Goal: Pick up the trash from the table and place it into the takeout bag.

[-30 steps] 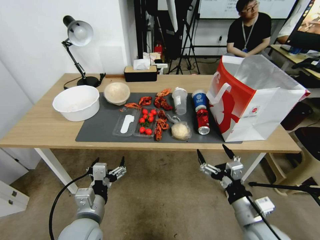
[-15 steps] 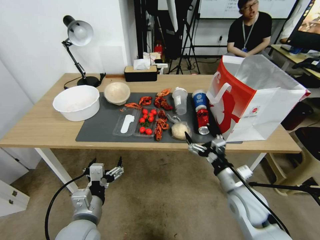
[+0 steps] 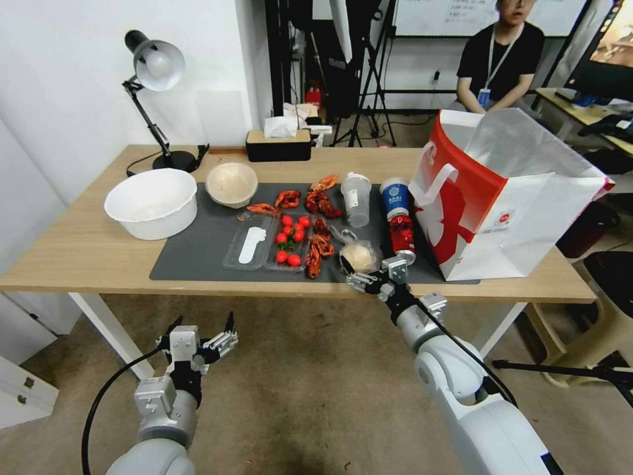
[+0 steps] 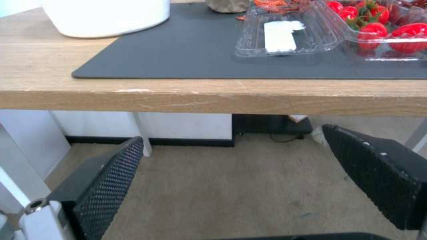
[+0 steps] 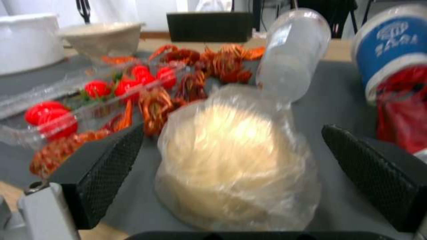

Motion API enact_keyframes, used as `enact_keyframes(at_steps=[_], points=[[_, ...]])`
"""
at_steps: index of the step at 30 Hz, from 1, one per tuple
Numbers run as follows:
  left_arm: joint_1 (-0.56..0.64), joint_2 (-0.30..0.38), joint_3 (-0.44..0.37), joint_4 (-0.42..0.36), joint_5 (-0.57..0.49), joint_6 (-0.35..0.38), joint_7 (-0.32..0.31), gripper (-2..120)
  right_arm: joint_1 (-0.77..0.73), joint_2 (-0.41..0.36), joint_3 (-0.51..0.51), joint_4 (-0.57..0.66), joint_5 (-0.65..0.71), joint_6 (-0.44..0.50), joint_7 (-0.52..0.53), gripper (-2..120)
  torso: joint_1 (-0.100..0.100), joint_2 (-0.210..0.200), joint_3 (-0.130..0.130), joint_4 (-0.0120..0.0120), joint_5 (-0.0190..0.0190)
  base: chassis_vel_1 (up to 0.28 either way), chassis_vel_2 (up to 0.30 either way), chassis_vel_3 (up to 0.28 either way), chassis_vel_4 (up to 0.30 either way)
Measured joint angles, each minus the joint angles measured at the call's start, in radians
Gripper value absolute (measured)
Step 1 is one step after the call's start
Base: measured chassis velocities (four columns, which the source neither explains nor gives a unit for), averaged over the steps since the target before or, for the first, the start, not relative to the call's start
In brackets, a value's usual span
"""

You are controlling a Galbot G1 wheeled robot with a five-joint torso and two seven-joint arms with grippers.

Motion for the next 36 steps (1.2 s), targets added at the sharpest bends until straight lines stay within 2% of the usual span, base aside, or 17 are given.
enact_keyframes(at_steps=[5, 9, 12, 14, 16, 19, 20, 21, 24, 25, 30, 31, 36], points=[[0.002, -0.002, 0.000, 0.003, 0.005, -0.001, 0.000, 100, 0.008, 0.007, -0.008, -0.009, 0.001, -0.015, 0.013, 100, 0.000, 0.000, 0.000, 0.0000, -0.0001, 0.000, 0.000, 0.000, 0.000], [0.003, -0.007, 0.002, 0.004, 0.012, -0.004, 0.000, 100, 0.008, 0.011, -0.009, -0.013, 0.005, -0.021, 0.012, 92, 0.000, 0.000, 0.000, 0.0000, 0.0000, 0.000, 0.000, 0.000, 0.000], [0.003, -0.008, 0.003, 0.008, 0.014, -0.009, 0.000, 100, 0.005, 0.011, -0.008, -0.015, 0.011, -0.024, 0.008, 80, 0.000, 0.000, 0.000, 0.0000, 0.0000, 0.000, 0.000, 0.000, 0.000], [0.003, -0.008, 0.003, 0.009, 0.014, -0.011, -0.001, 100, 0.004, 0.011, -0.007, -0.015, 0.013, -0.026, 0.008, 77, 0.000, 0.000, 0.000, 0.0000, 0.0000, 0.000, 0.000, 0.000, 0.000], [0.005, -0.008, 0.005, 0.011, 0.014, -0.016, -0.002, 100, -0.001, 0.009, -0.004, -0.013, 0.018, -0.030, 0.006, 67, 0.000, 0.000, 0.000, 0.0000, -0.0001, 0.000, 0.000, 0.000, 0.000], [0.005, -0.008, 0.006, 0.011, 0.014, -0.019, -0.004, 100, -0.005, 0.008, -0.002, -0.011, 0.018, -0.030, 0.006, 60, 0.000, 0.000, 0.000, 0.0000, 0.0000, 0.000, 0.000, 0.000, 0.000], [0.006, -0.008, 0.008, 0.011, 0.014, -0.025, -0.006, 100, -0.009, 0.007, 0.000, -0.011, 0.018, -0.030, 0.006, 52, 0.000, 0.000, 0.000, 0.0000, 0.0000, 0.000, 0.000, 0.000, 0.000], [0.006, -0.008, 0.008, 0.011, 0.014, -0.025, -0.006, 100, -0.009, 0.007, 0.000, -0.011, 0.018, -0.030, 0.006, 52, 0.000, 0.000, 0.000, 0.0000, 0.0000, 0.000, 0.000, 0.000, 0.000], [0.008, -0.008, 0.008, 0.011, 0.015, -0.032, -0.010, 100, -0.016, 0.005, 0.002, -0.008, 0.017, -0.030, 0.008, 36, 0.000, 0.000, 0.000, 0.0001, 0.0000, 0.000, 0.000, 0.000, 0.000], [0.008, -0.008, 0.008, 0.011, 0.015, -0.032, -0.010, 100, -0.016, 0.005, 0.002, -0.008, 0.017, -0.030, 0.008, 36, 0.000, 0.000, 0.000, 0.0001, 0.0000, 0.000, 0.000, 0.000, 0.000], [0.014, -0.008, 0.008, 0.011, 0.015, -0.037, -0.012, 100, -0.017, -0.001, 0.003, -0.006, 0.016, -0.028, 0.019, 19, 0.000, 0.000, 0.000, 0.0000, 0.0000, 0.000, 0.000, 0.000, 0.000], [0.016, -0.008, 0.010, 0.010, 0.016, -0.038, -0.012, 100, -0.015, -0.003, 0.003, -0.006, 0.016, -0.011, 0.020, 14, 0.000, 0.000, 0.000, 0.0000, 0.0000, 0.000, 0.000, 0.000, 0.000], [0.016, -0.008, 0.013, 0.007, 0.018, -0.042, -0.013, 100, -0.008, -0.014, 0.013, 0.014, 0.018, 0.076, -0.026, 7, 0.000, 0.000, 0.000, 0.0000, 0.0005, 0.000, 0.000, 0.000, 0.000]])
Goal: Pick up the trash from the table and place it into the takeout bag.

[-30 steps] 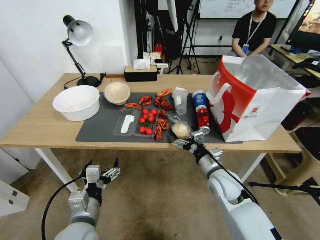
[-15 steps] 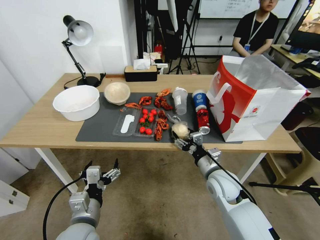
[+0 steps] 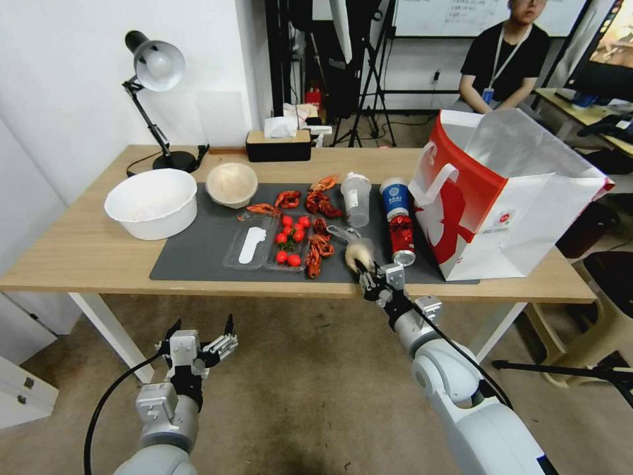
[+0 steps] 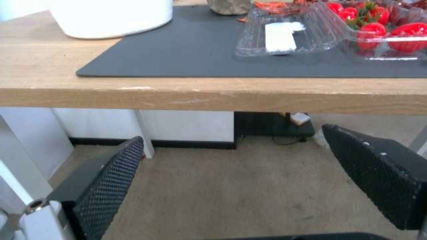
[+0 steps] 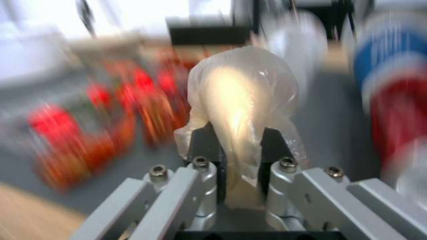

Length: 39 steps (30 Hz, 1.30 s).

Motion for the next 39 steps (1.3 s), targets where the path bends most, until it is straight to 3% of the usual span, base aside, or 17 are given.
enact_keyframes(at_steps=[3, 5, 10, 14, 16, 18, 25, 28, 35, 37, 39], points=[[0.000, 0.000, 0.000, -0.006, 0.005, 0.001, 0.001, 100, 0.028, -0.050, 0.041, 0.114, 0.039, 0.104, -0.057, 6, 0.000, 0.000, 0.000, -0.0001, -0.0003, 0.000, 0.000, 0.000, 0.000], [-0.001, 0.000, -0.001, -0.008, 0.009, 0.003, 0.004, 100, 0.036, -0.060, 0.047, 0.129, 0.049, 0.112, -0.055, 6, 0.000, 0.000, 0.000, 0.0000, -0.0006, 0.000, 0.000, 0.000, 0.000], [-0.008, -0.002, -0.007, -0.016, 0.020, 0.013, 0.015, 100, 0.126, -0.153, 0.130, 0.223, 0.199, 0.126, 0.053, 6, 0.000, 0.000, 0.000, -0.0001, -0.0002, 0.000, 0.000, 0.000, 0.000], [-0.007, -0.002, -0.020, -0.016, 0.020, 0.013, 0.020, 100, 0.186, -0.227, 0.218, 0.254, 0.364, 0.067, 0.193, 6, 0.000, 0.000, 0.000, 0.0001, -0.0005, 0.000, 0.000, 0.000, 0.000], [-0.006, -0.002, -0.022, -0.016, 0.020, 0.013, 0.021, 100, 0.194, -0.241, 0.234, 0.253, 0.383, 0.056, 0.215, 6, 0.000, 0.000, 0.000, 0.0000, -0.0004, 0.000, 0.000, 0.000, 0.000], [-0.008, 0.002, -0.025, -0.013, 0.017, 0.012, 0.021, 100, 0.218, -0.319, 0.328, 0.223, 0.468, -0.011, 0.297, 6, 0.000, 0.000, 0.000, 0.0000, -0.0001, 0.000, 0.000, 0.000, 0.000], [-0.009, -0.002, -0.015, -0.002, 0.016, 0.010, 0.021, 100, 0.178, -0.382, 0.391, 0.207, 0.507, -0.176, 0.341, 7, 0.000, 0.000, 0.000, 0.0001, -0.0002, 0.000, 0.000, 0.000, 0.000], [-0.006, -0.004, -0.010, -0.016, 0.014, 0.022, 0.019, 100, 0.163, -0.397, 0.408, 0.205, 0.483, -0.245, 0.344, 22, 0.000, 0.000, 0.000, 0.0000, -0.0001, 0.000, 0.000, 0.000, 0.000], [0.006, -0.003, -0.006, -0.020, 0.028, 0.030, 0.017, 100, 0.161, -0.441, 0.425, 0.205, 0.478, -0.276, 0.331, 45, 0.000, 0.000, 0.000, 0.0000, -0.0005, 0.000, 0.000, 0.000, 0.000], [0.007, -0.003, -0.006, -0.020, 0.029, 0.029, 0.017, 100, 0.160, -0.443, 0.426, 0.205, 0.477, -0.277, 0.329, 46, 0.000, 0.000, 0.000, 0.0000, -0.0005, 0.000, 0.000, 0.000, 0.000], [0.023, 0.001, -0.009, -0.024, 0.031, 0.025, 0.017, 100, 0.158, -0.456, 0.427, 0.208, 0.472, -0.283, 0.323, 58, 0.000, 0.000, 0.000, 0.0001, -0.0005, 0.000, 0.000, 0.000, 0.000]])
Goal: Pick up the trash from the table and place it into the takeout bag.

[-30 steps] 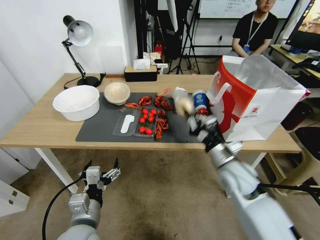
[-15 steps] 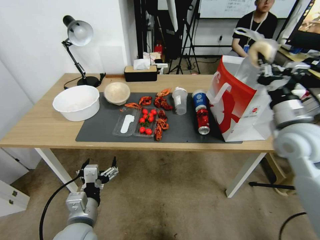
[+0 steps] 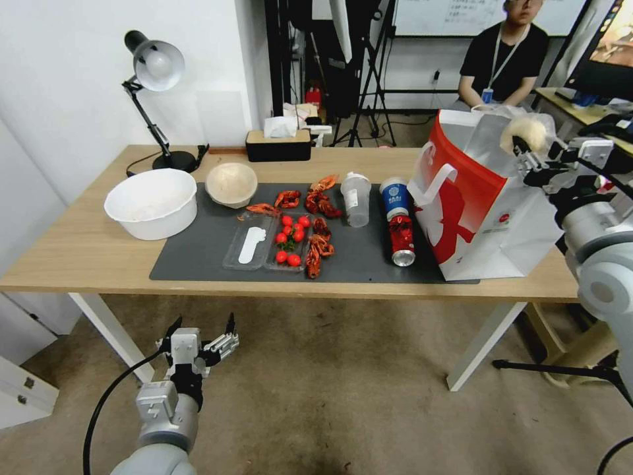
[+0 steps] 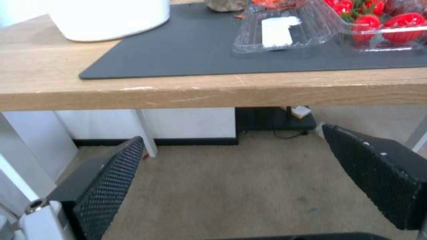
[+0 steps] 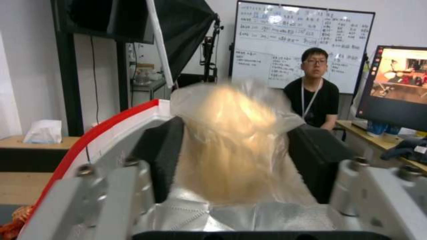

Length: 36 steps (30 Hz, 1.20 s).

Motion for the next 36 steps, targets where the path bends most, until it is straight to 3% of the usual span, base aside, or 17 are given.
enact_keyframes(at_steps=[10, 22, 36], points=[[0.011, 0.001, 0.002, -0.020, 0.000, -0.001, -0.004, 100, -0.031, -0.005, 0.007, 0.011, -0.003, -0.015, -0.003, 97, 0.000, 0.000, 0.000, 0.0000, 0.0001, 0.000, 0.000, 0.000, 0.000], [0.006, -0.001, 0.007, -0.024, 0.001, -0.003, -0.004, 100, -0.026, -0.030, 0.021, 0.019, 0.052, -0.138, 0.016, 100, 0.000, 0.000, 0.000, 0.0000, 0.0000, 0.000, 0.000, 0.000, 0.000], [0.002, -0.002, 0.006, -0.030, 0.001, -0.006, -0.005, 100, -0.023, -0.033, 0.023, 0.027, 0.055, -0.107, 0.014, 100, 0.000, 0.000, 0.000, -0.0001, 0.0001, 0.000, 0.000, 0.000, 0.000]])
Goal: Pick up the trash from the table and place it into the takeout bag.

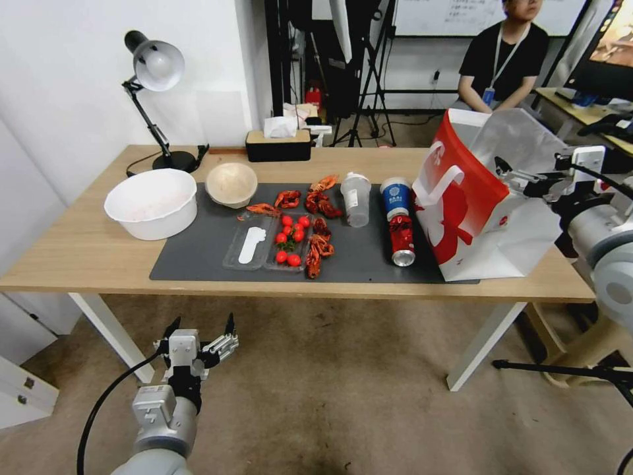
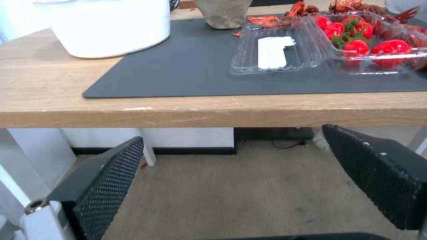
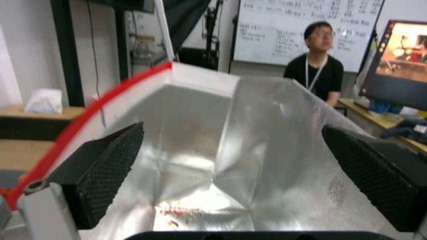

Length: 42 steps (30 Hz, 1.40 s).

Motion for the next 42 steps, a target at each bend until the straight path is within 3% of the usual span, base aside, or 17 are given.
enact_keyframes(at_steps=[7, 31, 34, 38, 42], points=[[0.000, -0.002, 0.001, -0.002, 0.000, -0.004, 0.000, 100, -0.040, 0.008, 0.027, 0.072, 0.047, 0.143, -0.049, 100, 0.000, 0.000, 0.000, 0.0001, -0.0003, 0.000, 0.000, 0.000, 0.000], [-0.005, -0.002, 0.000, 0.007, -0.003, -0.012, 0.001, 100, -0.203, 0.050, 0.047, 0.174, 0.011, 0.255, -0.207, 100, 0.000, 0.000, 0.000, 0.0000, -0.0001, 0.000, 0.000, 0.000, 0.000], [-0.010, 0.001, 0.000, 0.015, -0.010, -0.022, 0.002, 100, -0.297, 0.093, 0.036, 0.198, -0.082, 0.339, -0.351, 100, 0.000, 0.000, 0.000, 0.0000, 0.0000, 0.000, 0.000, 0.000, 0.000], [-0.012, 0.004, -0.001, 0.020, -0.015, -0.027, 0.003, 100, -0.349, 0.133, 0.010, 0.206, -0.199, 0.371, -0.393, 100, 0.000, 0.000, 0.000, 0.0001, -0.0003, 0.000, 0.000, 0.000, 0.000], [-0.012, 0.006, -0.002, 0.021, -0.017, -0.030, 0.004, 100, -0.395, 0.174, -0.007, 0.198, -0.268, 0.379, -0.365, 100, 0.000, 0.000, 0.000, 0.0006, -0.0008, 0.000, 0.000, 0.000, 0.000]])
